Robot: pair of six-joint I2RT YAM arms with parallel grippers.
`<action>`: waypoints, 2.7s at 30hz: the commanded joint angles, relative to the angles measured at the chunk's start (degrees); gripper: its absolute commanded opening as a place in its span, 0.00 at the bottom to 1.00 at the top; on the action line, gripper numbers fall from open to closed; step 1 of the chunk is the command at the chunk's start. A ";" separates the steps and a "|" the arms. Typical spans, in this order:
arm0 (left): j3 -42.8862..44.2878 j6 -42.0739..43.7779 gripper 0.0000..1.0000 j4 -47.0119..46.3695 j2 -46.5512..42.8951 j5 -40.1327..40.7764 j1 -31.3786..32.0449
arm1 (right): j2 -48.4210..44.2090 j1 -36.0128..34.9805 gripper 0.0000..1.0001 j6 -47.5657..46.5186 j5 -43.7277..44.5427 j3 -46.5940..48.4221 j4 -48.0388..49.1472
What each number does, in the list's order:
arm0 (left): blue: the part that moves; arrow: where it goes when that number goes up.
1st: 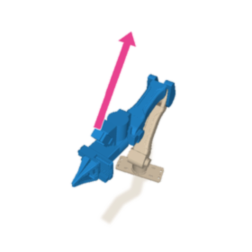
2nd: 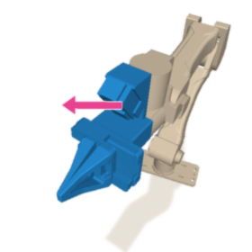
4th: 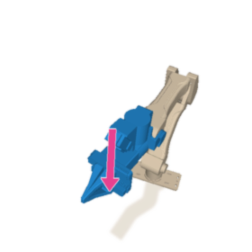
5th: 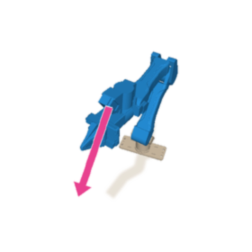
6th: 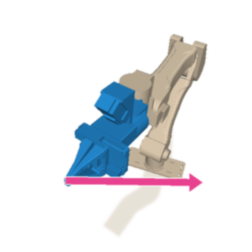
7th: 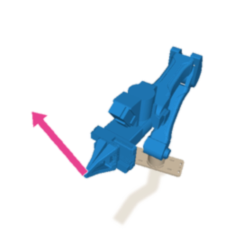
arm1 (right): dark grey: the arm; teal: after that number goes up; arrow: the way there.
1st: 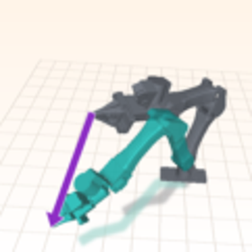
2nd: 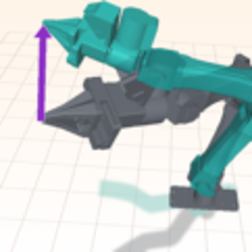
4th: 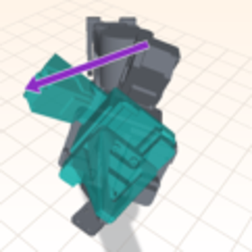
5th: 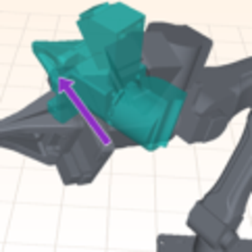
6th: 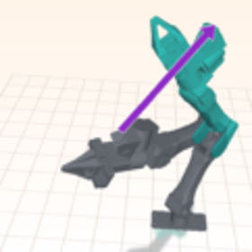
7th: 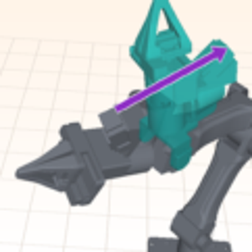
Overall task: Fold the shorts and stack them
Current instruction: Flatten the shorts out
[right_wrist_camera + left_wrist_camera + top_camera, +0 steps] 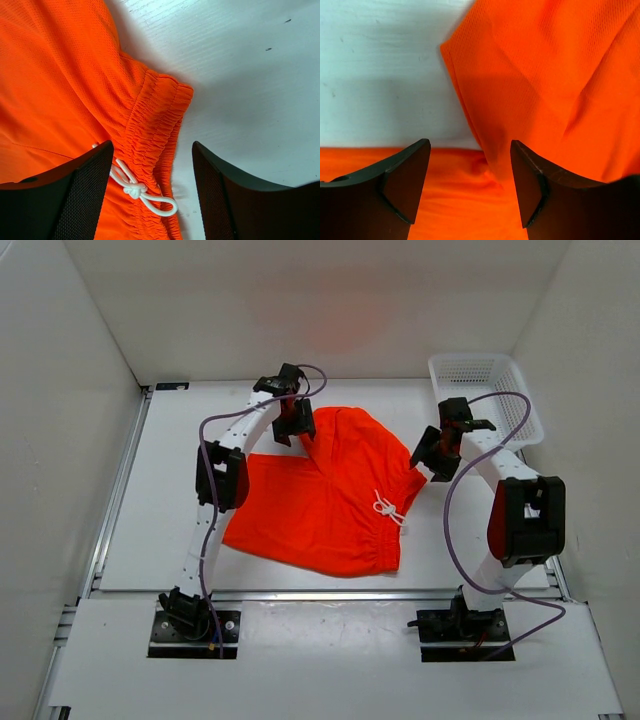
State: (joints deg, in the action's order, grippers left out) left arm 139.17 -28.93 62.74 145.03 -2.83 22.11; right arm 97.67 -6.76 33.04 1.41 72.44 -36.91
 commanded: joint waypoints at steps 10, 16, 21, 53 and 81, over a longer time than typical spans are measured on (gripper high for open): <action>10.50 -3.15 0.70 -5.61 6.57 0.46 0.30 | 2.44 1.14 0.77 -1.75 -2.82 2.44 0.34; 10.59 -3.15 0.46 -6.67 7.81 0.46 -0.75 | 2.97 1.14 0.79 -2.27 -4.13 2.97 0.34; 9.89 -3.15 0.65 -6.67 7.29 1.07 -1.28 | 2.44 1.14 0.80 -2.80 -4.13 2.97 0.34; -2.15 -1.39 0.75 -7.72 1.82 2.57 -2.86 | 15.54 -2.29 0.15 -3.94 1.05 7.98 0.87; -44.84 -7.98 0.10 -11.58 -35.07 11.97 -8.84 | 12.20 -3.34 0.00 -3.94 4.04 13.16 -0.80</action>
State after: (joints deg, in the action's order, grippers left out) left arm 100.14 -34.04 52.47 114.37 5.45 13.54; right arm 111.85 -9.67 29.54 3.81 83.15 -36.51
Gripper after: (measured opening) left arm 0.112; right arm 0.195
